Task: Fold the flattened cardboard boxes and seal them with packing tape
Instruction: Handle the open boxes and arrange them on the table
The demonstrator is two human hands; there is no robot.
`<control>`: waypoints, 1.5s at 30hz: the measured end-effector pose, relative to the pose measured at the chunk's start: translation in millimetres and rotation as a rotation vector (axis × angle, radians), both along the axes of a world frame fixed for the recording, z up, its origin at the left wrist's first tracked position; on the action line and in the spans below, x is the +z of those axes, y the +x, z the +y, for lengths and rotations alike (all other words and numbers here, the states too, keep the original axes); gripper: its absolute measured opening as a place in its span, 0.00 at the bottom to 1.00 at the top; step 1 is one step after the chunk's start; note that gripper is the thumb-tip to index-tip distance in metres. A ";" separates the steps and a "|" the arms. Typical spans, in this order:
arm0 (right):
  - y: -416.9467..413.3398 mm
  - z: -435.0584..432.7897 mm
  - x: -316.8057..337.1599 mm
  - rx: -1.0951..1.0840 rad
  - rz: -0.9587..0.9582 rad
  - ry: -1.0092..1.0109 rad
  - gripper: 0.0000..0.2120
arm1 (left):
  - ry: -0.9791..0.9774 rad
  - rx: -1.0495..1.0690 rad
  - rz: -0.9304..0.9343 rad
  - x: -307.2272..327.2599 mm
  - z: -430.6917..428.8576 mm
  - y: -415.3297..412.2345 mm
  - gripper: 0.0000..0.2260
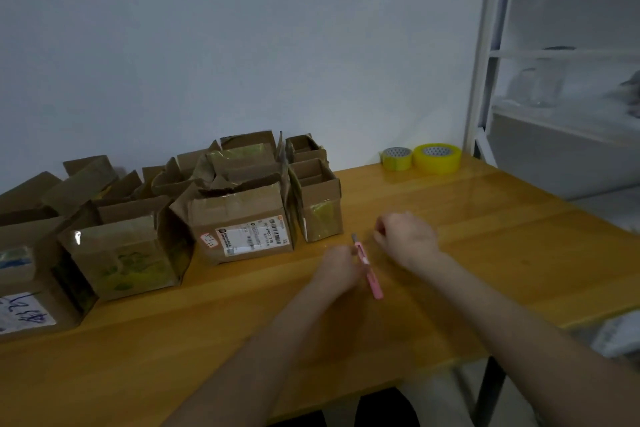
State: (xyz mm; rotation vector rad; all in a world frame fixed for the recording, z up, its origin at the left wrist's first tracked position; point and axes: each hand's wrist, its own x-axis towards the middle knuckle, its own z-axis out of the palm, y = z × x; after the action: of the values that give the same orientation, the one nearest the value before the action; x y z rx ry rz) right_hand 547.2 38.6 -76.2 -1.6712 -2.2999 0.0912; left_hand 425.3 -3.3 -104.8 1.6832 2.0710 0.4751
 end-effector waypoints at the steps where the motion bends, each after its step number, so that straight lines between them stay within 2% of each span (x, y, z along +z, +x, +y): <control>1: -7.7 -7.4 -1.8 0.009 -0.030 -0.047 0.15 | 0.034 0.020 0.021 0.6 -2.8 -6.1 0.20; 5: -31.7 -21.2 -21.6 -0.064 -0.150 -0.252 0.17 | 0.092 0.066 0.045 3.6 -19.6 -27.5 0.21; 8: -39.9 -22.3 -27.4 -0.149 -0.142 -0.276 0.09 | 0.103 0.073 -0.009 -3.2 -33.6 -39.6 0.19; 11: -40.8 -23.4 -28.5 -0.179 -0.079 -0.343 0.12 | 0.157 0.094 -0.123 -7.9 -45.6 -45.5 0.16; 13: -41.1 -22.0 -31.1 -0.124 0.171 -0.418 0.12 | 0.181 0.150 -0.301 -5.7 -46.3 -45.9 0.15; 16: -45.0 -29.0 -32.6 0.040 0.759 -0.544 0.11 | 0.204 0.243 -0.538 2.2 -38.5 -43.2 0.13; 17: -46.7 -33.7 -31.0 0.060 0.884 -0.574 0.12 | 0.207 0.255 -0.616 5.6 -36.7 -41.0 0.11; 19: -51.2 -43.9 -27.8 0.061 0.977 -0.607 0.18 | 0.210 0.259 -0.753 10.9 -33.9 -36.3 0.10; 22: -54.7 -47.9 -28.4 0.016 0.976 -0.622 0.20 | 0.221 0.267 -0.880 12.8 -31.1 -31.8 0.12; 26: -53.7 -45.7 -31.3 0.017 1.041 -0.676 0.16 | 0.213 0.290 -0.940 13.9 -29.4 -29.4 0.10; 30: -46.4 -46.9 -27.8 0.096 1.084 -0.716 0.16 | 0.242 0.318 -0.887 16.1 -22.3 -30.7 0.07; 34: -37.7 -48.9 -18.5 0.205 1.068 -0.771 0.15 | 0.258 0.336 -0.806 16.5 -14.1 -26.7 0.09; 39: -32.4 -46.2 -20.2 0.230 1.136 -0.796 0.15 | 0.250 0.358 -0.809 14.9 -5.7 -23.3 0.07; 41: -30.8 -42.1 -22.4 0.161 1.023 -0.693 0.12 | 0.242 0.367 -0.838 13.5 -2.8 -23.6 0.07; 45: -22.2 -29.8 -22.8 -0.002 0.598 -0.347 0.13 | 0.199 0.284 -0.794 7.6 0.8 -20.9 0.10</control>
State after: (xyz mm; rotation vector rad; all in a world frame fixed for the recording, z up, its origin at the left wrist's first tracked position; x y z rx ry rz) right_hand 525.0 8.8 -99.1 -1.5147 -1.8894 0.9036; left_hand 404.4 -2.6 -97.1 1.0183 1.6758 1.2404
